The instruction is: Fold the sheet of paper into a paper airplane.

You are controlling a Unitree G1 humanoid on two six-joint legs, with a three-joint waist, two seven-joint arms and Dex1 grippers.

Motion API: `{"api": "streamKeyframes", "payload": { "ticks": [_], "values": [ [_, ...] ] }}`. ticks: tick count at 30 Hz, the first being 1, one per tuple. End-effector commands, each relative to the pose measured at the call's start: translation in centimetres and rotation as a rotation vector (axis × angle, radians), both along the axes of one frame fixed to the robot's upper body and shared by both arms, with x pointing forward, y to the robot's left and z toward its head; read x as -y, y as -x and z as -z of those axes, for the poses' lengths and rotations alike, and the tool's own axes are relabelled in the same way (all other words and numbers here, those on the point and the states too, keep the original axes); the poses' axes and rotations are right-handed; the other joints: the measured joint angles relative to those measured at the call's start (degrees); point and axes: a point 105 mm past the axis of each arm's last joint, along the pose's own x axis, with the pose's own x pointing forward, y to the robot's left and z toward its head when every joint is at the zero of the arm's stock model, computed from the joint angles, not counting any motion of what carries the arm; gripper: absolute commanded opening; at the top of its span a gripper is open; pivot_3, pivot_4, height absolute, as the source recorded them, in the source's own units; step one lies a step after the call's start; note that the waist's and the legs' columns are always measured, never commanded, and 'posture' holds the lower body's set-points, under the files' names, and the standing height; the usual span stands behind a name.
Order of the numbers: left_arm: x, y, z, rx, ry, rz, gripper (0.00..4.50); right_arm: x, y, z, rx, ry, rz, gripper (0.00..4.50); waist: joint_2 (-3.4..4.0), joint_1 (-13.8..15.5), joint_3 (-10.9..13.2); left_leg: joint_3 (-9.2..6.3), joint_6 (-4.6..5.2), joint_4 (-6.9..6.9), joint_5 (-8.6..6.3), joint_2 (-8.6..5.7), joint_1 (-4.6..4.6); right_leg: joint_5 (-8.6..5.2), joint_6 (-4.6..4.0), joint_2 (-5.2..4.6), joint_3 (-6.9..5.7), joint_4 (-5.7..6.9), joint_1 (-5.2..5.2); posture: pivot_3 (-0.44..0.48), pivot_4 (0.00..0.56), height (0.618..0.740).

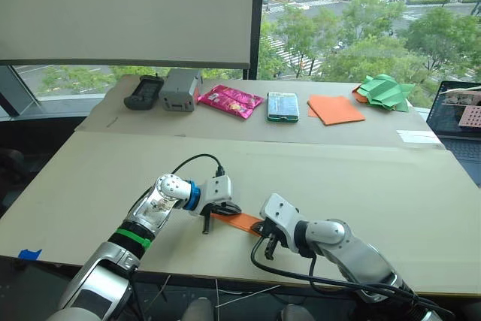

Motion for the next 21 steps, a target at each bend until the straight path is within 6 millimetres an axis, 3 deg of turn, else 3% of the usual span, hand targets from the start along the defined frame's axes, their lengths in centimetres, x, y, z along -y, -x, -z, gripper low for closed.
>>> {"api": "streamKeyframes", "payload": {
  "ticks": [1,13,21],
  "values": [
    [-5.2,2.1,6.0,-0.172,-0.239,-0.103,0.12,1.6,1.1,3.4,-0.145,0.099,0.053,0.02,0.06,-0.3,0.0,-0.01,0.00,-0.01,0.00,0.00,0.01,0.00,0.00,0.00,0.00,0.00,0.00,0.000,0.150,0.702],
    [-9.0,4.3,6.7,-0.215,-0.270,-0.192,0.12,1.4,1.2,3.5,-0.149,0.104,0.050,0.02,0.18,-2.4,-0.1,-0.14,-0.25,-0.16,-0.28,0.09,0.65,-0.01,-0.01,-0.02,-0.03,0.04,0.03,0.000,0.150,0.702],
    [-10.9,4.4,6.8,-0.215,-0.289,-0.258,0.12,0.4,0.9,3.2,-0.117,0.111,0.005,0.02,0.23,-3.2,-0.1,-0.38,-0.54,-0.16,-0.89,0.06,1.24,-0.01,-0.02,-0.78,-1.11,0.03,-0.02,0.000,0.150,0.702]
  ]
}}
